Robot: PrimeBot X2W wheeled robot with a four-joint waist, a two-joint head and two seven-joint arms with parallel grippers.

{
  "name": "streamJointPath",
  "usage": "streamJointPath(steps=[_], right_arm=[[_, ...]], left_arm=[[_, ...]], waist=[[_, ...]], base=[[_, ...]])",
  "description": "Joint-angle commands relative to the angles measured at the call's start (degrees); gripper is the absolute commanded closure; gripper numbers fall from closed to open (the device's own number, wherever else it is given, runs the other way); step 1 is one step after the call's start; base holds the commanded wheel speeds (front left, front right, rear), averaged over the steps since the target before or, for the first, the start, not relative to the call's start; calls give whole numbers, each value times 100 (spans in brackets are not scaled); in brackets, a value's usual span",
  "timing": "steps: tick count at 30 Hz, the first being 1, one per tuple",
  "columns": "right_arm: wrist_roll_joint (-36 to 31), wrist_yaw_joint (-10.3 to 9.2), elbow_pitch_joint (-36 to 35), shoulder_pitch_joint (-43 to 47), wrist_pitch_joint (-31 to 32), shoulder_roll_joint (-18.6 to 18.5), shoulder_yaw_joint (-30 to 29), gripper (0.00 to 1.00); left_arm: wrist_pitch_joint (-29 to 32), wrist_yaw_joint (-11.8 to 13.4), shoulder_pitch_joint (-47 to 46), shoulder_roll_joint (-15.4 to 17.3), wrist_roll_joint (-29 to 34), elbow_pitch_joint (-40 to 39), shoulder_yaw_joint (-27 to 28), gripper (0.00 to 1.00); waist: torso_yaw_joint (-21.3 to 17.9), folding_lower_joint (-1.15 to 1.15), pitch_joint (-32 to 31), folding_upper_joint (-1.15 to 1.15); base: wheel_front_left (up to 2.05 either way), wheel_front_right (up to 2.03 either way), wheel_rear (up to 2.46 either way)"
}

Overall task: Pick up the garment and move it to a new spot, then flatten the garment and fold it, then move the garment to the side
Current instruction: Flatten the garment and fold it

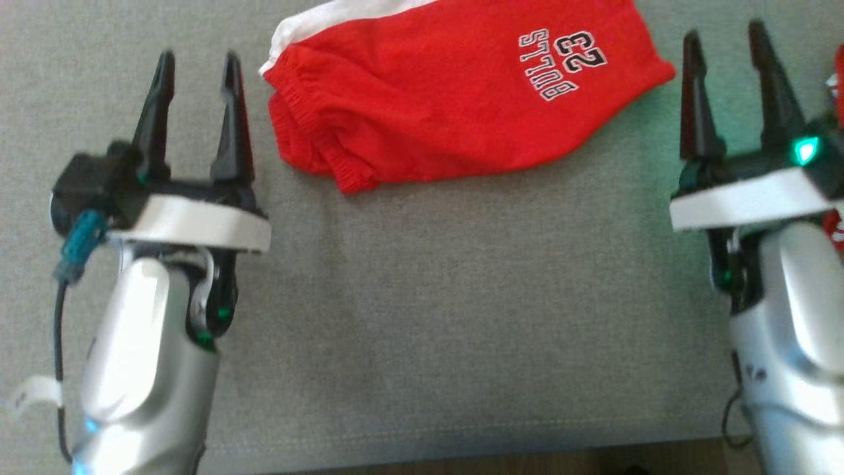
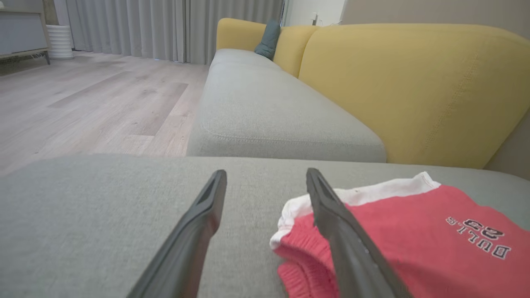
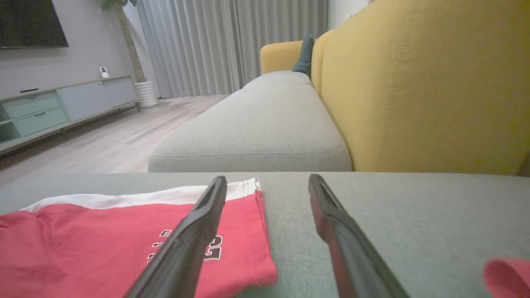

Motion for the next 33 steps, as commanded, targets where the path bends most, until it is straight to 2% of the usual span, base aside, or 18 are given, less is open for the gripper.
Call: streamJointPath(steps=[1,8,16,28,33], right_arm=[[-39,-5,-280,101,44,89,62,0],[-133,-5,-969,836,440,261,-140,0],[-175,-5,-1320,1047,695,297,-255,0],[-173,-5,-1426,1027,806,317,-333,0],[-132,-5,-1184,815,1075,259,-423,0]], left_arm=[[-27,14,-32,95,42,-228,227,0],[-28,-27,445,25,157,-183,416,0],[-28,-105,520,-35,283,-132,519,0],[-28,-210,461,-125,406,-79,623,0],[-28,-245,350,-158,472,-86,628,0]], waist=[[-47,0,-62,0],[-75,0,-220,0],[-48,0,-255,0],[-22,0,-189,0],[53,0,-46,0]], base=[[0,0,0],[0,0,0],[0,0,0],[0,0,0],[0,0,0]])
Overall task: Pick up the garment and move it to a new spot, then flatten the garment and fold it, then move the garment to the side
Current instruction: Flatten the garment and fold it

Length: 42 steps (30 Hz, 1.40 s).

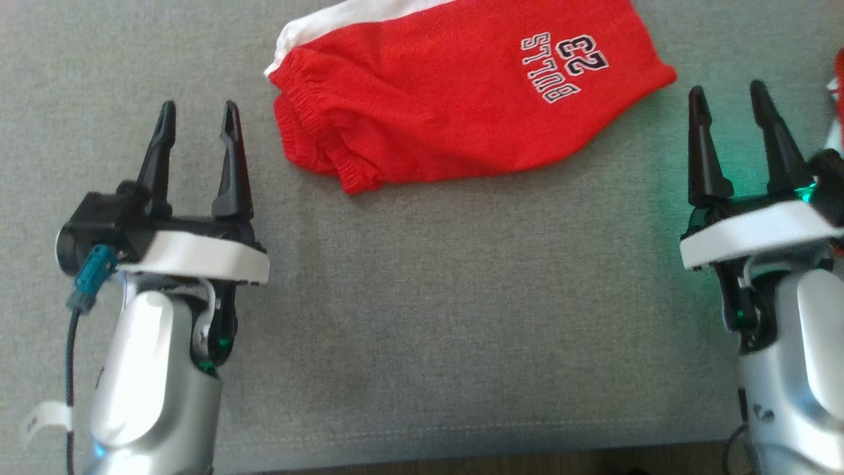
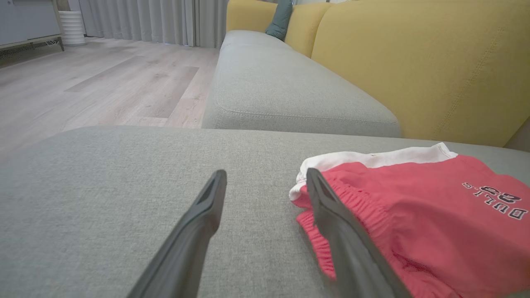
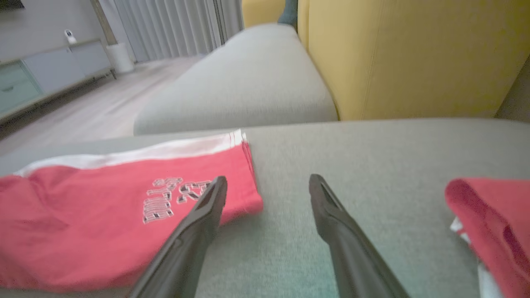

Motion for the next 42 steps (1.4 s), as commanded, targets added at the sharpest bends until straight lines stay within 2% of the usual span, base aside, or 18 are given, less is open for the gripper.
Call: streamJointPath(steps=[1,7,18,19,20,21,22,27,33,42], right_arm=[[-6,-5,-74,-181,116,-40,75,0],[49,-5,794,-1072,1062,-187,220,0],[248,-5,1438,-1645,2471,-206,373,0],[287,-5,1449,-1659,2512,-200,373,16],[349,-5,1464,-1666,2545,-184,364,46],[374,-5,1466,-1668,2550,-184,361,84],[399,-5,1464,-1658,2542,-180,363,100],[552,-5,1353,-1393,2241,-103,289,100],[679,-5,973,-582,1871,33,122,100],[778,-5,749,99,1715,155,-220,100]], left_arm=[[-28,-41,-216,69,54,-157,210,0],[-28,-106,-389,1,67,-121,180,0],[-28,-143,-447,-54,147,-102,211,0],[-28,-145,-448,-57,153,-101,214,0],[-28,-148,-449,-60,158,-100,216,0],[-28,-153,-451,-64,161,-103,217,0],[-28,-157,-451,-67,166,-104,217,0],[-28,-148,-392,-81,165,-89,242,0],[-28,-124,-221,-93,165,-44,202,0],[-28,-108,57,-100,161,15,135,0]], waist=[[41,0,67,0],[186,0,284,0],[263,0,384,0],[264,0,386,0],[265,0,387,0],[268,0,388,0],[269,0,385,0],[244,0,287,0],[194,0,8,0],[114,0,-326,0]], base=[[0,0,0],[0,0,0],[0,0,0],[0,0,0],[0,0,0],[0,0,0],[0,0,0],[0,0,0],[0,0,0],[0,0,0]])
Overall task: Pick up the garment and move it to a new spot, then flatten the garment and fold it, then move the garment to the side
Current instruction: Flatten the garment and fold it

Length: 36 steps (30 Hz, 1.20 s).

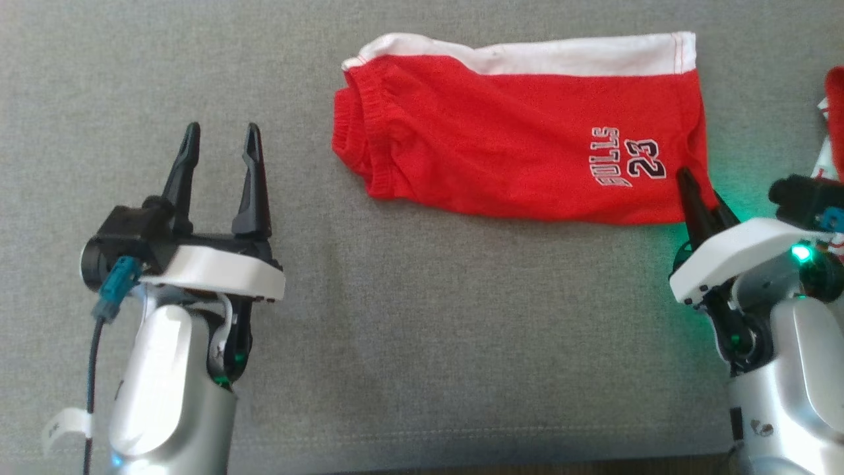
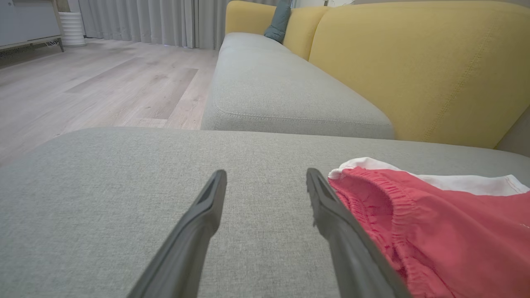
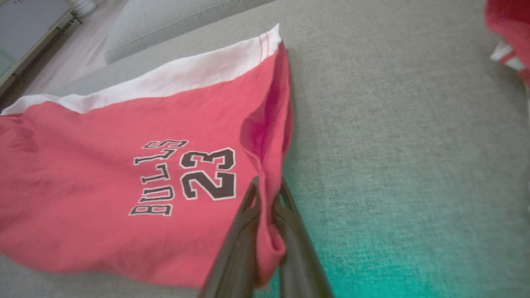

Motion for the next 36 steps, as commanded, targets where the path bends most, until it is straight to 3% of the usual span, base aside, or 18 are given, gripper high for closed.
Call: streamJointPath(steps=[1,9,14,21,25,30,35,36], right_arm=[[57,-5,-179,17,-45,30,42,100],[109,-5,-45,-3,-86,20,-64,100],[94,-5,-259,-255,-72,59,210,100],[235,-5,-567,-969,52,171,1481,100],[679,-5,-448,-1291,-65,201,2351,100],[1271,-5,-14,-1430,-230,204,3344,100],[1389,-5,546,-1455,-410,205,3753,100],[1407,-5,618,-1477,-468,205,3788,58]], left_arm=[[-27,30,-18,75,49,-169,138,0],[-27,43,59,70,6,-127,-5,0],[-27,44,74,68,-39,-122,-71,0],[-27,59,76,66,-84,-85,-151,0],[-27,71,78,66,-108,-91,-218,0],[-27,125,69,65,-182,-109,-312,0],[-27,182,66,65,-228,-134,-347,0],[-27,189,64,65,-231,-138,-349,0]], waist=[[-1,0,-64,0],[68,0,-184,0],[131,0,-257,0],[278,0,-386,0],[451,0,-421,0],[679,0,-394,0],[790,0,-324,0],[798,0,-313,0]], base=[[0,0,0],[0,0,0],[0,0,0],[0,0,0],[0,0,0],[0,0,0],[0,0,0],[0,0,0]])
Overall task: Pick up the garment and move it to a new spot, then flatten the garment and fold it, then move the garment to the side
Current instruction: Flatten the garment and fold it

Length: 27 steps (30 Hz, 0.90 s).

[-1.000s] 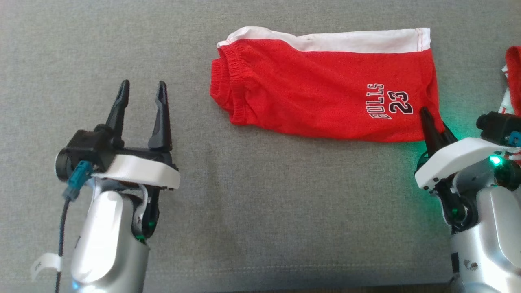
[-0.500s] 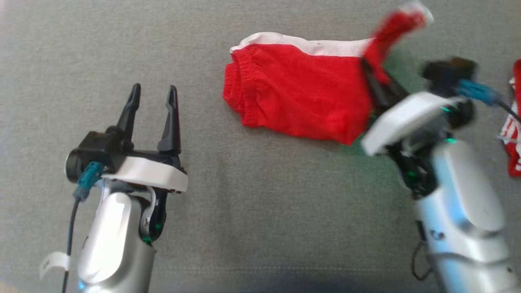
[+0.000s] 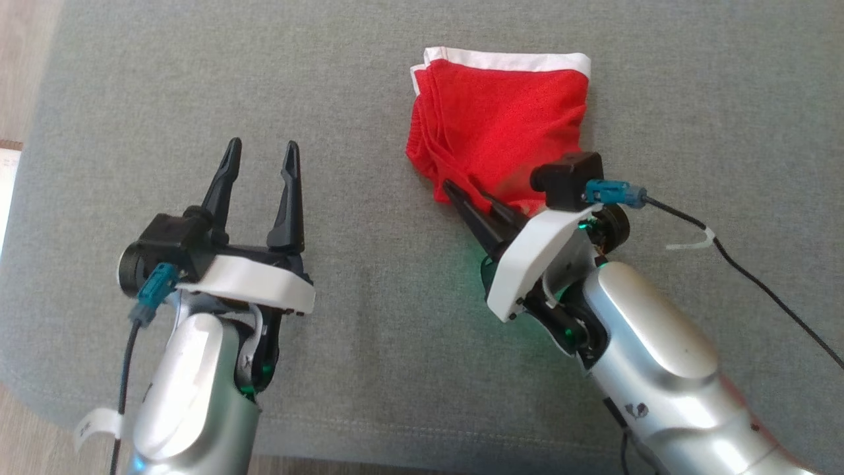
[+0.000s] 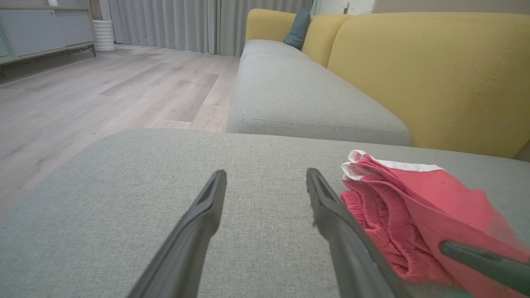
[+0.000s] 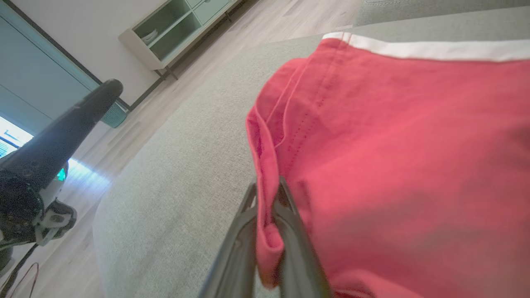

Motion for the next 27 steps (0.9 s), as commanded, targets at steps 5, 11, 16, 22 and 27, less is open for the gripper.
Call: streamJointPath(steps=[5,11,16,22,27], right_arm=[[128,-5,61,-315,-488,128,228,0],[105,-5,-116,-498,-1169,129,341,0],[-521,-5,-232,-534,-1830,108,-223,0],[-1292,-5,-657,246,-2054,-319,-1871,0],[-1593,-5,-1129,1012,-1871,-442,-2742,0]], left_arm=[[-27,74,-18,72,-29,-242,212,0],[-27,85,-28,72,-4,-258,243,0],[-27,101,8,80,73,-287,318,0],[-27,117,137,156,147,-361,458,0],[-27,105,239,228,160,-393,523,0]], waist=[[3,0,64,0],[-75,0,72,0],[-233,0,7,0],[-507,0,-176,0],[-665,0,-302,0]], base=[[0,0,0],[0,0,0],[0,0,0],[0,0,0],[0,0,0]])
